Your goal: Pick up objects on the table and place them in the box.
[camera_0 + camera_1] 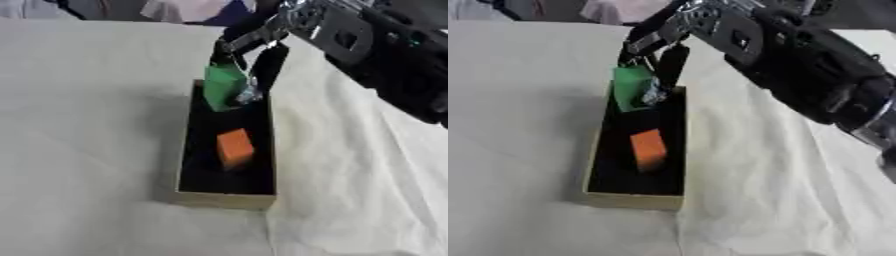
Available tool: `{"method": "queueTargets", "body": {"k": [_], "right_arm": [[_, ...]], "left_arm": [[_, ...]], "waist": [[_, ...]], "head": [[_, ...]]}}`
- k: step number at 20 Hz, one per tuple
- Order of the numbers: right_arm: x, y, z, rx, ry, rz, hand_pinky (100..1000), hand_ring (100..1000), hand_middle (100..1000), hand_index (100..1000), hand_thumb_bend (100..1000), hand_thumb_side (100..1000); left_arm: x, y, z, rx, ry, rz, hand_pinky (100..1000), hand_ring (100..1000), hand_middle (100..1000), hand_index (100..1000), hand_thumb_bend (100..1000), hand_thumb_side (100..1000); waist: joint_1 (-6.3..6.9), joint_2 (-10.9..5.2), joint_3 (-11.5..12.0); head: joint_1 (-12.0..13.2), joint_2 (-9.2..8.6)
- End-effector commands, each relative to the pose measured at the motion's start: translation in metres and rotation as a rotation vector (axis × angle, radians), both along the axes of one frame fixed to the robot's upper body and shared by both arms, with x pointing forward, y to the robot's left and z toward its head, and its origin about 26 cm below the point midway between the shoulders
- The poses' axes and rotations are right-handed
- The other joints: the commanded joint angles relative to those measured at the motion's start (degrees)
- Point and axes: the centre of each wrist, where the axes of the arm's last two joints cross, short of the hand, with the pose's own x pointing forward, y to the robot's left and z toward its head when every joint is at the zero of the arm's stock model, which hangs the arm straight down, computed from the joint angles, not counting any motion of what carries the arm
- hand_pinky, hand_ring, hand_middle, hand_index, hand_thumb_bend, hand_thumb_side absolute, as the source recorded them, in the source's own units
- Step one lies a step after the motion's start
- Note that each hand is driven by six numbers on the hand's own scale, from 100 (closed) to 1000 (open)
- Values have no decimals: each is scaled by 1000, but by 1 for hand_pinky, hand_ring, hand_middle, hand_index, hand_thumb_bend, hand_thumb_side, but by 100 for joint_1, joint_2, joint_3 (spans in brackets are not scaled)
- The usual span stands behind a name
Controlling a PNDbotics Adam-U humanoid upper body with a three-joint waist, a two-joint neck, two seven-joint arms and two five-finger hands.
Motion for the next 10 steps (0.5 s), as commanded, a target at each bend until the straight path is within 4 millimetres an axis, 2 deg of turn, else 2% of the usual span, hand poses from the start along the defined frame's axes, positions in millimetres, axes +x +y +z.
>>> {"method": "queueTargets", "body": {"k": [1,3,6,10], "right_arm": [[3,-6,12,-50,-34,33,608,622,595,761,100,582],[4,-8,12,-59,-46,35,622,652,622,793,100,618],[3,-8,13,-66,-63,49,710,782,764,902,109,674],[3,-10,12,-84,-82,72,789,874,835,916,165,684]], "left_arm": [[-2,-1,9,18,-25,-12,736,805,770,891,323,971],[-2,-1,8,17,-25,-11,736,805,770,891,323,971],[-2,-1,8,16,-24,-11,736,805,770,891,323,971],[-2,-1,8,16,-24,-10,736,805,770,891,323,971]], "waist": [[46,-76,-2],[47,-77,-4],[46,-78,-8],[40,-79,-10]], "head": [[-21,30],[-21,30],[-22,30],[-16,30]]}}
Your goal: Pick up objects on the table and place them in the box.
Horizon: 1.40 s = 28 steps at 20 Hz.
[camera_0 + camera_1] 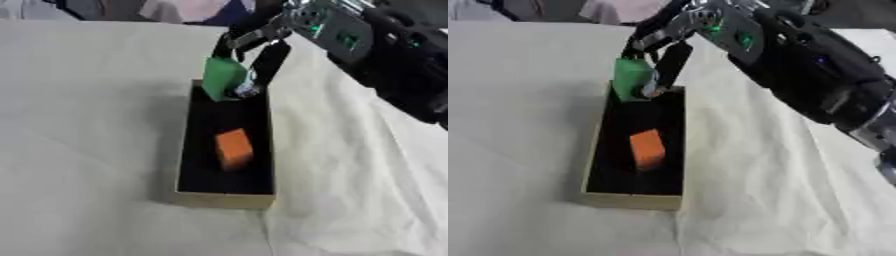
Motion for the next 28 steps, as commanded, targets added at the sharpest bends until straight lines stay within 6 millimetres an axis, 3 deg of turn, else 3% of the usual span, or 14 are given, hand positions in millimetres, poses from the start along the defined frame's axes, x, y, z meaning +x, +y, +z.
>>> {"method": "queueTargets", "body": {"k": [1,10,15,20,25,28], "right_arm": [[0,-5,14,-84,-30,82,794,879,840,917,171,680],[2,-7,4,-159,-54,153,875,948,889,945,324,546],[7,-11,-4,-204,-61,186,905,960,899,973,382,440],[11,-15,-6,-217,-65,188,902,950,890,980,395,406],[11,-20,0,-200,-81,169,893,945,881,972,398,424],[6,-30,15,-173,-125,135,893,953,885,973,459,389]], "left_arm": [[-2,-1,8,16,-24,-9,736,805,770,891,323,971],[-2,0,9,16,-25,-7,736,804,770,891,322,966],[-2,0,9,16,-26,-7,737,804,770,891,319,959],[-2,0,9,16,-28,-7,737,804,769,891,319,957],[-2,0,9,15,-28,-7,737,804,769,890,320,957],[-2,0,9,15,-29,-4,737,804,769,891,321,956]], "waist": [[29,-80,-4],[18,-88,-7],[19,-89,-2],[22,-95,4],[27,-98,0],[33,-101,-14]], "head": [[-1,30],[4,30],[-3,30],[-3,30],[3,30],[21,30]]}}
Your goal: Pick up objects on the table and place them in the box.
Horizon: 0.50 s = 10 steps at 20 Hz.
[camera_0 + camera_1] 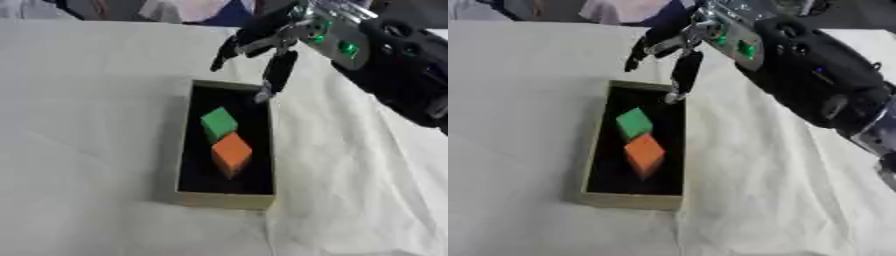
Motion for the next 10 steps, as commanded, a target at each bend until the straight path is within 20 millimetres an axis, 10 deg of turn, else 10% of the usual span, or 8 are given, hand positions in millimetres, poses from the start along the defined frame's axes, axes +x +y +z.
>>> {"method": "queueTargets", "body": {"k": [1,10], "right_arm": [[-6,-20,32,-167,-42,86,894,958,890,973,478,381],[-42,-77,73,-69,-334,-95,900,983,917,979,539,354]], "left_arm": [[-2,0,9,15,-30,-2,737,804,769,891,321,956],[-2,2,10,16,-38,6,738,804,769,891,323,953]], "waist": [[47,-102,-20],[46,-98,-33]], "head": [[31,30],[62,30]]}}
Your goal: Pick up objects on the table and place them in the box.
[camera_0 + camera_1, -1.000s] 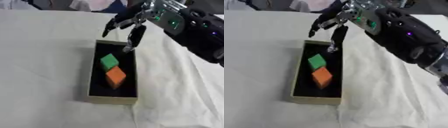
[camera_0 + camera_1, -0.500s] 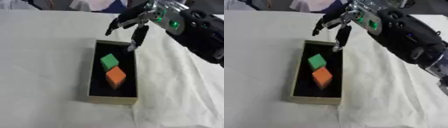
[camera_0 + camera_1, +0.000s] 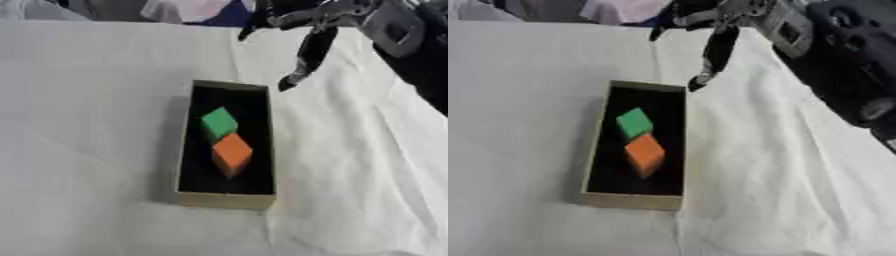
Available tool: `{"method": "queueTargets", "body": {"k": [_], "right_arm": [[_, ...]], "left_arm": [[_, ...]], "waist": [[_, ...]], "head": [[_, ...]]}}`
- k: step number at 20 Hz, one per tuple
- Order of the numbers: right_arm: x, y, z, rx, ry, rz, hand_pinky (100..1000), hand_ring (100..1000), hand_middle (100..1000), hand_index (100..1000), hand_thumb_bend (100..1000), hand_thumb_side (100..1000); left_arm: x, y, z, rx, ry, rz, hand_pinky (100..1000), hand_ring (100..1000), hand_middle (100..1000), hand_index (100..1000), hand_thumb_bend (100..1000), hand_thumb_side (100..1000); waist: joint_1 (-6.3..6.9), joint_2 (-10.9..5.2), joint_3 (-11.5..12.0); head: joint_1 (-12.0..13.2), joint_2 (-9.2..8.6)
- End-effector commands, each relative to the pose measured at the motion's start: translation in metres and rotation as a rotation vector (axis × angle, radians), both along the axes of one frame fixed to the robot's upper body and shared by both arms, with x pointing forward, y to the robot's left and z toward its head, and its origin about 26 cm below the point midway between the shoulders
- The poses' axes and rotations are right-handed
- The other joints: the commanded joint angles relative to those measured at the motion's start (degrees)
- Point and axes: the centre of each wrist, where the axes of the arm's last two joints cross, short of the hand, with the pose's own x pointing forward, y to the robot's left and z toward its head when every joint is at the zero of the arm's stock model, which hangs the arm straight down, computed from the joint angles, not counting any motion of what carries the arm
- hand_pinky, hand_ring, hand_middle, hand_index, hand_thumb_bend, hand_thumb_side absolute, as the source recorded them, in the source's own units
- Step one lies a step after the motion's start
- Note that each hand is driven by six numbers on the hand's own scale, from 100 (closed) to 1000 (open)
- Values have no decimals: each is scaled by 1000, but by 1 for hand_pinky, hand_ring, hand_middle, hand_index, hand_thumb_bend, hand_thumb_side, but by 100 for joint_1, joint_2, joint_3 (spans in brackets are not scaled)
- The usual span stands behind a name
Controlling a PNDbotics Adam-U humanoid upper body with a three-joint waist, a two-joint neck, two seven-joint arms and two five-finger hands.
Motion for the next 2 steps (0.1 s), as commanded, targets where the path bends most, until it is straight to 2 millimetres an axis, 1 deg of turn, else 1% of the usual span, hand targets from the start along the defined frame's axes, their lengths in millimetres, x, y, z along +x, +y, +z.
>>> {"method": "queueTargets", "body": {"k": [1,2], "right_arm": [[-15,-19,31,-70,-122,-8,899,981,916,978,529,356],[-16,-22,32,-46,-148,-22,895,975,911,975,492,375]], "left_arm": [[-2,2,10,18,-35,4,738,804,769,891,323,953],[-2,2,10,18,-36,4,738,803,769,891,323,953]], "waist": [[36,-90,-1],[39,-86,0]], "head": [[17,29],[18,29]]}}
